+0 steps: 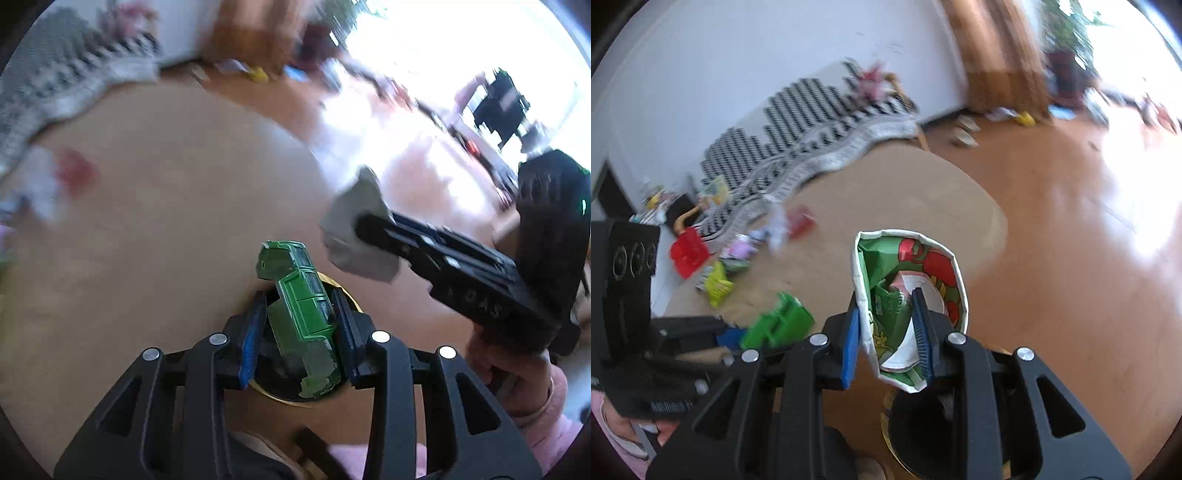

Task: Collect trash
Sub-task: 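Carry the green car and paper bowl to the bin and open both tools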

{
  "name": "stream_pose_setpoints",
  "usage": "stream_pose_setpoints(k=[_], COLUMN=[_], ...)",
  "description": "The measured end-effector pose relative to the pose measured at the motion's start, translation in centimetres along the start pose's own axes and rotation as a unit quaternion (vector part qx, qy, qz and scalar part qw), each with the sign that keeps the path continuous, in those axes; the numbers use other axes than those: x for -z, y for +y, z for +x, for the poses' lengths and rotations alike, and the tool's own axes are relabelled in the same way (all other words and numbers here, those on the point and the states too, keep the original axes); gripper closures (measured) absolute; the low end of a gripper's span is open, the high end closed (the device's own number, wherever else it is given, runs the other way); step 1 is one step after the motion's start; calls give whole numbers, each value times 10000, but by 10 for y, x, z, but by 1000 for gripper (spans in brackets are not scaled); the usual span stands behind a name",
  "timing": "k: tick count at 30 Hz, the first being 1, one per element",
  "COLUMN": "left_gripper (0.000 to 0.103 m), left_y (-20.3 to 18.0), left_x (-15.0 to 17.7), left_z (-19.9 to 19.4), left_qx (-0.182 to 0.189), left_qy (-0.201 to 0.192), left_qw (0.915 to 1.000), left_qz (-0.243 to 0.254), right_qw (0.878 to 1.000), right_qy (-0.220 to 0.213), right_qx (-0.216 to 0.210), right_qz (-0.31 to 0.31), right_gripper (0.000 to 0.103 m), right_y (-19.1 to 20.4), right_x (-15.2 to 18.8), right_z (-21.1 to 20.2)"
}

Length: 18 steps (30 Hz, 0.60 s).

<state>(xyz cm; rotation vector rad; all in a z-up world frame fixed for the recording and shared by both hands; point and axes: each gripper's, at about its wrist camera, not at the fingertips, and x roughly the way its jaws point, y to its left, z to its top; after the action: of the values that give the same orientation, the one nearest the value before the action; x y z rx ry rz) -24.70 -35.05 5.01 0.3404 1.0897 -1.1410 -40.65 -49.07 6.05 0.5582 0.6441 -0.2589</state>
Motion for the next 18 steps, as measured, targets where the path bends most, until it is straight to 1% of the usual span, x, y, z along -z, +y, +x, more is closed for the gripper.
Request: stream_pose_setpoints(k=[2, 3, 4, 5, 6, 7, 8, 9, 10, 12, 15, 18], left_gripper=[67, 67, 68, 68, 68, 68, 68, 68, 68, 68, 68, 68], left_y=[-8, -8, -7, -7, -13, -15, -15, -10, -9, -9, -7, -15], left_x=[20, 30, 41, 44, 41, 38, 37, 38, 38, 35, 33, 32], left_z=[48, 64, 86, 95, 95, 94, 96, 101, 105, 107, 110, 113], left_qx=[142, 128, 39, 54, 59, -73, -132, -71, -75, -99, -107, -119], left_qy=[462, 650, 1069, 1281, 1215, 1132, 1122, 1234, 1296, 1291, 1319, 1323], left_qw=[9988, 9978, 9942, 9917, 9925, 9933, 9934, 9923, 9915, 9916, 9912, 9911], left_qz=[-42, -50, -86, -95, 85, 203, 207, 64, 21, 53, 64, 99], right_qw=[9979, 9963, 9931, 9910, 9887, 9862, 9850, 9845, 9848, 9857, 9842, 9821], right_qy=[390, 551, 795, 900, 981, 1020, 1014, 997, 977, 971, 1013, 1082], right_qx=[41, 80, 122, 98, 65, 29, -1, -16, -10, 5, -30, -76], right_qz=[522, 655, 857, 986, 1129, 1302, 1398, 1441, 1433, 1377, 1449, 1537], right_gripper=[76, 76, 76, 76, 76, 76, 76, 76, 76, 76, 76, 76], right_y=[-41, -52, -68, -78, -88, -97, -103, -107, -109, -110, -110, -112], right_x=[33, 46, 66, 78, 88, 95, 98, 98, 96, 93, 96, 101], right_z=[13, 20, 30, 33, 37, 39, 40, 39, 38, 39, 41, 47])
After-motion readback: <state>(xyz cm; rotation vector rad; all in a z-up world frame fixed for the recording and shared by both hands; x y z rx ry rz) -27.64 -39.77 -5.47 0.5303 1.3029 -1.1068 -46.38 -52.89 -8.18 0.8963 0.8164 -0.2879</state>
